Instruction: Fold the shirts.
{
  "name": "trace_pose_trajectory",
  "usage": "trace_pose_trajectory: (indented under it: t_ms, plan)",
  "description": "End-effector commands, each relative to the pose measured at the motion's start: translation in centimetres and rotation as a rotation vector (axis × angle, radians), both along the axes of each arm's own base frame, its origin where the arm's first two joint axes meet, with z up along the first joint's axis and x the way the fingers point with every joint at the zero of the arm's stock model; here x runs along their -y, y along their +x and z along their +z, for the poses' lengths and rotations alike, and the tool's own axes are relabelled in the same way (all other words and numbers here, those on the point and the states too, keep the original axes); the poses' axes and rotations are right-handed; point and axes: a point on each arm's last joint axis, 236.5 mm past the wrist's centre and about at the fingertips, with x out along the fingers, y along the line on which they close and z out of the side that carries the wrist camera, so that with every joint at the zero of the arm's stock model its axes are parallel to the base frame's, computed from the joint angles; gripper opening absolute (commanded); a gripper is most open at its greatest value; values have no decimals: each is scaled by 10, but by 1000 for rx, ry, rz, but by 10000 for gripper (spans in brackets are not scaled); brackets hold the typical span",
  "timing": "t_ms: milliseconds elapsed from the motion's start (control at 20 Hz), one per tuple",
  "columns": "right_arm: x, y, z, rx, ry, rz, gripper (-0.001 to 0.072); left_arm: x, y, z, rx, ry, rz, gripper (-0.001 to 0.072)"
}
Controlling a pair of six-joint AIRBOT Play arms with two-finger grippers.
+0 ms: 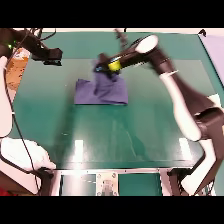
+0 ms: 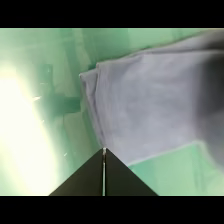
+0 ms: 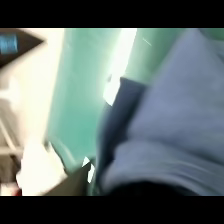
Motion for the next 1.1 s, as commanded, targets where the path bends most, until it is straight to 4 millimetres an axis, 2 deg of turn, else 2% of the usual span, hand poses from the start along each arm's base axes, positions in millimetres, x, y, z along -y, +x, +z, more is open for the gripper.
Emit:
trace_pose_trajectory:
  t_ms: [0,50,100,200,300,400,550,600,650,750,800,900,1050]
  plan:
    - [-101,-2,-44,96,110,-109,452,-15,-11,-15,-40,39,-48,18]
    - [-105,-6,-55,98,87,-92,440,-16,-13,-20,-51,41,-56,18]
    - [-96,-6,-60,99,55,-70,415,-15,-13,-21,-52,40,-55,18]
    - [-57,7,-49,58,30,-42,415,-15,-10,-19,-39,40,-52,18]
    - [2,31,-33,22,13,-57,387,-15,-9,-19,-36,39,-51,18]
    - [75,55,-31,-32,-44,-108,387,-16,-8,-19,-29,40,-49,18]
    - [186,67,-57,-167,-181,-185,387,-16,-8,-19,-30,40,-48,18]
    - [216,68,-67,-211,-205,-212,390,-16,-8,-19,-29,40,-48,18]
    - [236,66,-78,-252,-213,-232,426,-16,-8,-19,-29,40,-47,18]
    - [257,55,-108,-333,-227,-248,546,-16,-8,-19,-30,40,-48,18]
    - [258,48,-123,-365,-230,-249,546,-16,-8,-19,-30,40,-48,18]
    - [247,39,-150,-389,-218,-250,547,-16,-8,-19,-29,40,-48,18]
    - [208,32,-170,-398,-155,-258,547,-15,-8,-19,-29,40,-48,18]
